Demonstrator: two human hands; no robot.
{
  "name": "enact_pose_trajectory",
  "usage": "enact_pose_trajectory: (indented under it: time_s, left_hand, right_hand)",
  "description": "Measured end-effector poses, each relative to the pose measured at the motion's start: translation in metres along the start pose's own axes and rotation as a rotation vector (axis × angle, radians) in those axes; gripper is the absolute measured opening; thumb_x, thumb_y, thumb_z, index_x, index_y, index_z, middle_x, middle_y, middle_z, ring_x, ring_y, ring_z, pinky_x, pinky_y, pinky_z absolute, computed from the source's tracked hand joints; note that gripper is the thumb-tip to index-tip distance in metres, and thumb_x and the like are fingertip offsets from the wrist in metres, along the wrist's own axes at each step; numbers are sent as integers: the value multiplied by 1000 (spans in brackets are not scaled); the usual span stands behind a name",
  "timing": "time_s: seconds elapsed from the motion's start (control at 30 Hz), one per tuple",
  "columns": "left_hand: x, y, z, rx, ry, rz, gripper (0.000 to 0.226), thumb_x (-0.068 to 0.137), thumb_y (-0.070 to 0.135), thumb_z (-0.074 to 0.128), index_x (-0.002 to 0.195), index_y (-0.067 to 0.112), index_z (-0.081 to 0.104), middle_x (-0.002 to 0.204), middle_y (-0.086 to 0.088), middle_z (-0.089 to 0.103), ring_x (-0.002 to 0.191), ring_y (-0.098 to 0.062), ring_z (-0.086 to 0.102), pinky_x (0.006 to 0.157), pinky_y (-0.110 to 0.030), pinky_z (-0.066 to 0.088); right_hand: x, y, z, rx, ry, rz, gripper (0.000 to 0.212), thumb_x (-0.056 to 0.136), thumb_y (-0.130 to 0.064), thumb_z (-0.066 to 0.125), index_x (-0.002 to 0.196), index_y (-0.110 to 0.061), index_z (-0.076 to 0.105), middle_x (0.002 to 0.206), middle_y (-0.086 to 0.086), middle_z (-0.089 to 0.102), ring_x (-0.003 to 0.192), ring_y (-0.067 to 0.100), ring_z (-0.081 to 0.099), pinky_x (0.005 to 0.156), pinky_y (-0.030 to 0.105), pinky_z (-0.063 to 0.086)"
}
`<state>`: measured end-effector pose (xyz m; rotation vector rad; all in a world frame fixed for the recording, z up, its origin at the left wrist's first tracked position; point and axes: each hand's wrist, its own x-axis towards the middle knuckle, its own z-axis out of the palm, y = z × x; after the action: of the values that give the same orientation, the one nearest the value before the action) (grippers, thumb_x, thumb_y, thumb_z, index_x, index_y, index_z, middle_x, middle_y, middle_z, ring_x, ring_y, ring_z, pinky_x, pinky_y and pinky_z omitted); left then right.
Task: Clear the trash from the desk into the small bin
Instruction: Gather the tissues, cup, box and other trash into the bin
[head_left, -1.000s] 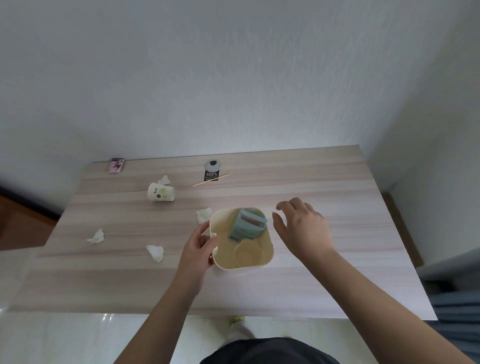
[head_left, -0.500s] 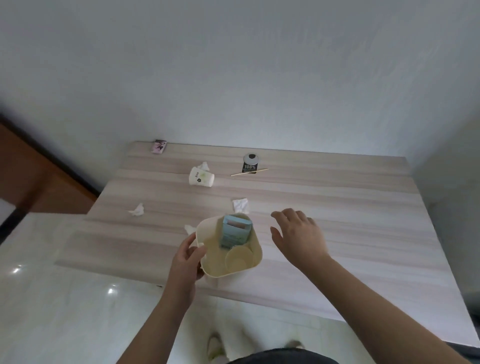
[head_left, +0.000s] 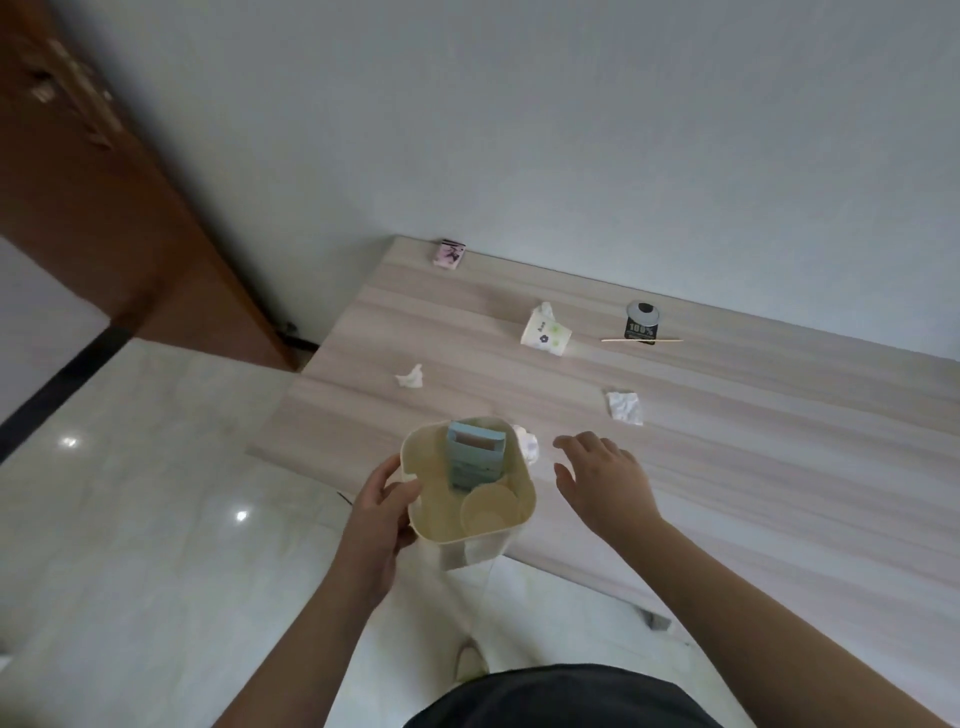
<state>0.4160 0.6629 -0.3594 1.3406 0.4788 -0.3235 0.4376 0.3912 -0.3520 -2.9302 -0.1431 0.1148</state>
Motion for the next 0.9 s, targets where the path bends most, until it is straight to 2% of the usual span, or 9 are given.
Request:
enact_pose_trajectory:
  time_s: [0.13,0.27,0.4,0.5,0.57,0.67,0.73,0.83,0.9]
  left_hand:
    - [7,8,-32,-29,47,7,43,92,14,63,132,30,58,97,-9,74,79,-22,70,72,-40,54]
    - [10,12,-48,-48,56,8,48,83,24,68,130,31,60,101,-8,76,83,-21,73,72,-37,59]
    - [16,8,-48,-44,64,-1,45,88,22,65,132,29,59,104,-5,77,86,-20,74,69,-34,59]
    - [21,5,-41,-37,77,-17,42,92,16,62,133,29,59,103,-8,76,85,-20,74,67,-33,58]
    - [23,8,-34,-32,81,-21,46,87,21,66,132,31,60,104,-10,75,85,-20,74,66,-32,58]
    - [30,11,-20,-28,91,-22,57,78,29,68,134,30,58,104,-4,77,87,-19,75,66,-32,59]
    - [37,12,-7,-28,87,-23,58,77,28,67,134,28,58,103,-3,78,87,-19,76,65,-32,59]
    - [47,14,11,-23,77,-20,54,77,28,67,130,30,60,104,-2,77,86,-19,76,63,-31,59]
    - [53,14,20,-17,80,-24,49,78,26,66,127,31,62,103,-2,77,83,-18,75,61,-32,59]
  right_hand:
    - [21,-20,15,-45,-58,-2,38,94,-31,50,132,-25,50,121,0,60,103,25,59,82,37,50]
    - [42,-23,31,-95,-182,9,51,93,-28,51,142,-28,37,130,2,52,108,26,56,83,38,50]
    - [56,-17,58,-189,-354,-56,67,92,-23,52,150,-28,19,152,6,27,114,30,50,85,40,47]
    - [72,-9,74,-227,-364,-97,69,93,-11,45,152,-29,13,162,6,7,116,31,48,84,39,46]
    - [82,-4,81,-221,-375,-141,69,93,-4,40,153,-27,13,162,5,4,115,32,47,82,39,46]
    - [91,5,91,-170,-408,-196,66,92,1,40,150,-22,21,157,10,19,115,34,48,86,42,48]
    - [91,14,99,-94,-405,-213,60,91,3,41,147,-16,30,146,13,33,112,33,50,87,44,50]
    - [94,31,104,-4,-377,-197,34,92,2,42,125,-6,51,124,14,48,102,32,55,83,42,50]
    - [99,45,101,19,-396,-190,24,94,-2,42,114,-5,56,115,14,52,101,33,57,84,42,49]
